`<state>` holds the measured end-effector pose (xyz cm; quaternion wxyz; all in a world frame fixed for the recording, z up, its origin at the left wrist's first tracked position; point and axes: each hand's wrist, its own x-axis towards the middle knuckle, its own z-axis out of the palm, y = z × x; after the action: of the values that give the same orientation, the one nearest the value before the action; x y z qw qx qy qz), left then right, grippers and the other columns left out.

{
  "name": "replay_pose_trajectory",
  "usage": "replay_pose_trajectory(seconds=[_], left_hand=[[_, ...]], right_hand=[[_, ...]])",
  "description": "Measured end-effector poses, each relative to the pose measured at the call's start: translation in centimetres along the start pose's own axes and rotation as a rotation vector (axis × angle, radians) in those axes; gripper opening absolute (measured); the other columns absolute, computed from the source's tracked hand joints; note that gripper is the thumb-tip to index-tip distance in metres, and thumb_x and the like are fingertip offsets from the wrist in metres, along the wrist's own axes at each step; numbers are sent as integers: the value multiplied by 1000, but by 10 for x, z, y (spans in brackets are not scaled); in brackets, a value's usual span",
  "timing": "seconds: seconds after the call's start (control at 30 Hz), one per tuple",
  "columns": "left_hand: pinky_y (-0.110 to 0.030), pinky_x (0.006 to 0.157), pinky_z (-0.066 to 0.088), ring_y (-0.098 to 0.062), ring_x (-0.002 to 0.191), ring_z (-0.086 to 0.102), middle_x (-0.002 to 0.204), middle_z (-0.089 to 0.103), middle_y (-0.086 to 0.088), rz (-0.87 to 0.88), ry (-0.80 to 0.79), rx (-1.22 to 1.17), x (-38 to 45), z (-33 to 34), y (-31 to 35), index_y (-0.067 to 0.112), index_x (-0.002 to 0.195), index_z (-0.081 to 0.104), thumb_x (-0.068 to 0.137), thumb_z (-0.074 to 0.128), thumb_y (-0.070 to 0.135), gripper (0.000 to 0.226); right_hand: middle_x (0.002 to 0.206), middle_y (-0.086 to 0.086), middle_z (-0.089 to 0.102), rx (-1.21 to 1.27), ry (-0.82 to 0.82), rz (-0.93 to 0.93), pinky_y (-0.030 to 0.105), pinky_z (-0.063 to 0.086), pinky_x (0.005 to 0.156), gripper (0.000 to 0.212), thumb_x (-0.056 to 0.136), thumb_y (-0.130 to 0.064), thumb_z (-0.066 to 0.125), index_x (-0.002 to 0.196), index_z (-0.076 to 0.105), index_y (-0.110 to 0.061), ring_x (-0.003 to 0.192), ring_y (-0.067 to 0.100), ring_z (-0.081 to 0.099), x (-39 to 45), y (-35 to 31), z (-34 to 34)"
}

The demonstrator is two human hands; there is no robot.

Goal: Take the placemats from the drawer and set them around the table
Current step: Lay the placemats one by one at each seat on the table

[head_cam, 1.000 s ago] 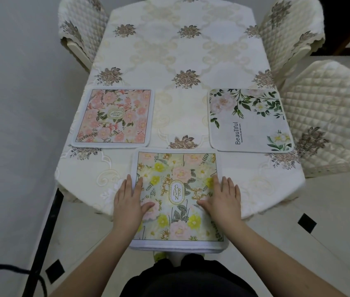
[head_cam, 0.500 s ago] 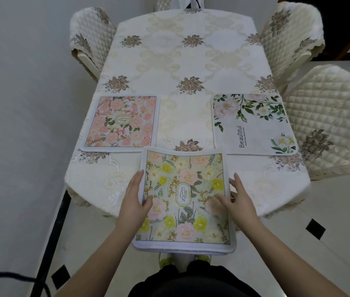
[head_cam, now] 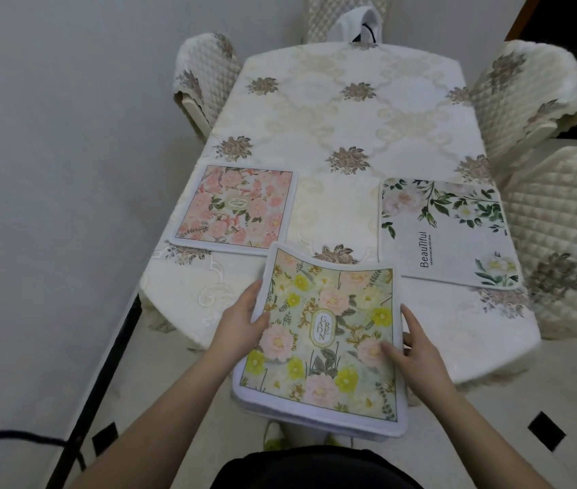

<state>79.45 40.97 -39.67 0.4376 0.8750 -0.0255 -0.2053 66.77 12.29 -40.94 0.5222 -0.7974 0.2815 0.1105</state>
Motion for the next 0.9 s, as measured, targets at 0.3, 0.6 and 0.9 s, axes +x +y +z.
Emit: replay_pose_trajectory(seconds=[0.3, 0.6, 0.9], left_hand=[[-30, 68, 60, -11, 85, 74, 109, 73, 6, 15, 180, -339, -16, -42, 42, 39, 140, 43, 94, 64, 14, 56], [-56, 77, 58, -33, 94, 73, 111, 74, -5, -75, 342, -650, -61, -77, 30, 42, 131, 52, 94, 64, 8, 51], [-59, 74, 58, -38, 92, 73, 117, 70, -13, -183, 472, -740, -122, -130, -28, 36, 134, 48, 93, 65, 8, 53]], right_hand=[[114, -7, 66, 32, 37, -207, 36, 57, 76, 71, 96, -22, 58, 151, 18, -44, 93, 11, 68, 6, -59, -43], [106, -16, 64, 41, -40, -391, 22, 50, 62, 65, 95, -26, 60, 148, 25, -43, 85, 2, 67, 9, -111, -14], [115, -11, 65, -37, -224, -500, 33, 58, 66, 61, 96, -29, 59, 145, 28, -46, 86, 8, 69, -8, -159, 56]])
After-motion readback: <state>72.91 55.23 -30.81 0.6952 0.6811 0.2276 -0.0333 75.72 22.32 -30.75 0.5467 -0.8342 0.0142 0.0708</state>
